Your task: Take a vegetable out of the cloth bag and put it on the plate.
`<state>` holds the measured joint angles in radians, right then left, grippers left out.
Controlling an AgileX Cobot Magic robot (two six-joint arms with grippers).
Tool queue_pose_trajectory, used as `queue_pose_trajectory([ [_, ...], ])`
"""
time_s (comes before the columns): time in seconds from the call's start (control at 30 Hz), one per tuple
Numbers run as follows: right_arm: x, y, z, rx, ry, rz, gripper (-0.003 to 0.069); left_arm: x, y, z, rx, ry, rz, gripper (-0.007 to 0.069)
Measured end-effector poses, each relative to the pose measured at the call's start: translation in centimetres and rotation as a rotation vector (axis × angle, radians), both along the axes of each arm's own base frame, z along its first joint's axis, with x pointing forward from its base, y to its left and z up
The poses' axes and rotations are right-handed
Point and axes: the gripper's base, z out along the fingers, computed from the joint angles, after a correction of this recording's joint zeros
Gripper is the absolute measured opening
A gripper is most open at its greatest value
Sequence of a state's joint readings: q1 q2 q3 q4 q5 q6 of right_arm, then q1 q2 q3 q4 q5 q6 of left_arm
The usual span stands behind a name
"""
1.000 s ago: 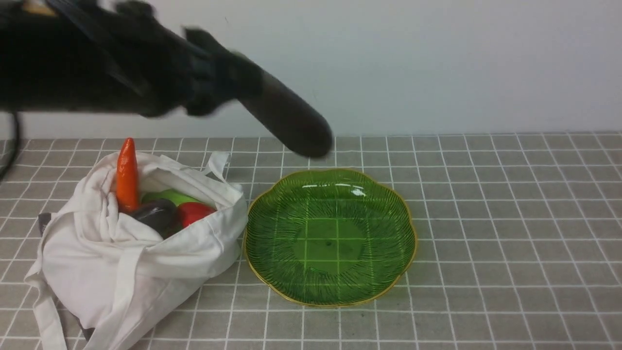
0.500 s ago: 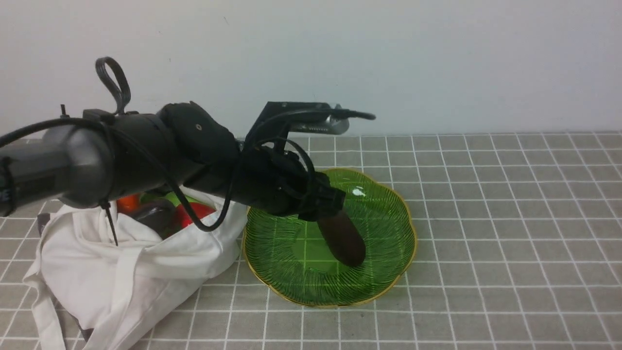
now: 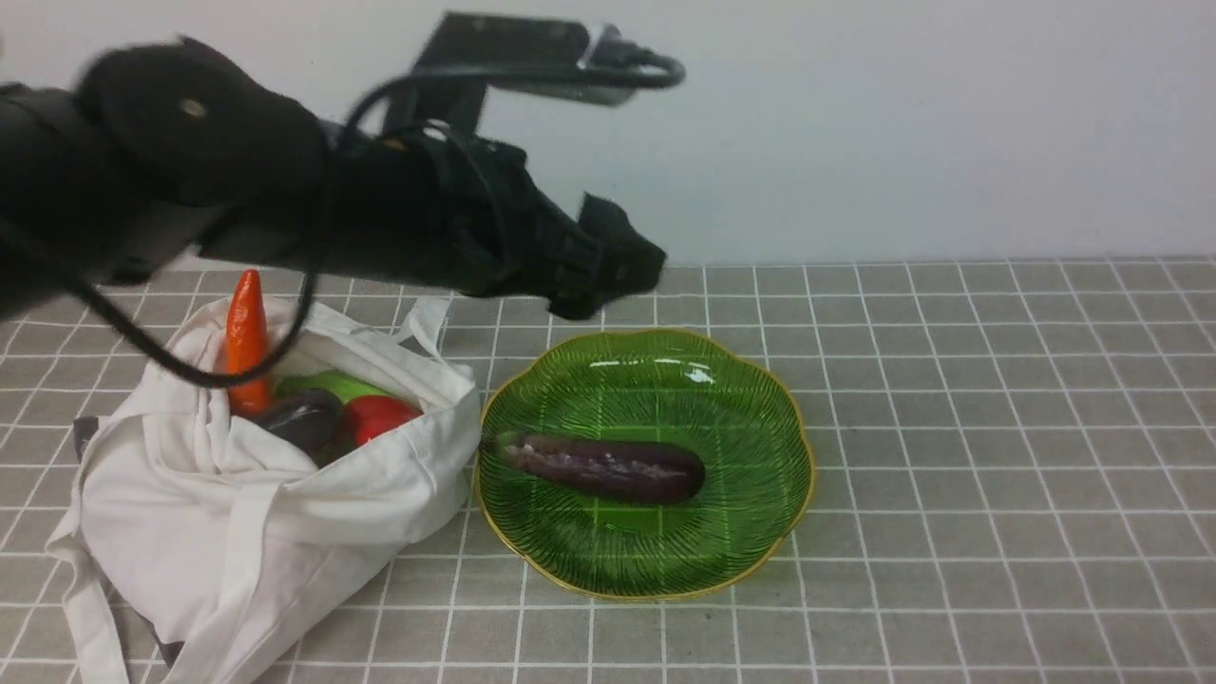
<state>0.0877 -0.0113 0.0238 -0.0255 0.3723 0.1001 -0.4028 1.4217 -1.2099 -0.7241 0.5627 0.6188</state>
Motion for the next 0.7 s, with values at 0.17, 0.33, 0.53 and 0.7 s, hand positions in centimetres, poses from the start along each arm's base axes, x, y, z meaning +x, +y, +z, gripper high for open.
queue_pose_trajectory([
  [0.17, 0.0, 0.0, 0.0, 0.0, 0.0, 0.0, -0.0015, -6.4, 3.7, 5.9, 0.027, -0.14, 0.028, 0.0075],
  [0.33, 0.0, 0.0, 0.0, 0.0, 0.0, 0.0, -0.0015, -14.4, 7.3, 7.7, -0.021, -0.234, 0.087, -0.0005],
  [0.53, 0.0, 0.0, 0.0, 0.0, 0.0, 0.0, -0.0015, -22.0, 11.2, 5.5, -0.154, -0.441, 0.194, -0.0005],
  [0.7, 0.0, 0.0, 0.0, 0.0, 0.0, 0.0, -0.0015, -26.0, 13.1, 3.4, -0.273, -0.58, 0.244, -0.0005],
])
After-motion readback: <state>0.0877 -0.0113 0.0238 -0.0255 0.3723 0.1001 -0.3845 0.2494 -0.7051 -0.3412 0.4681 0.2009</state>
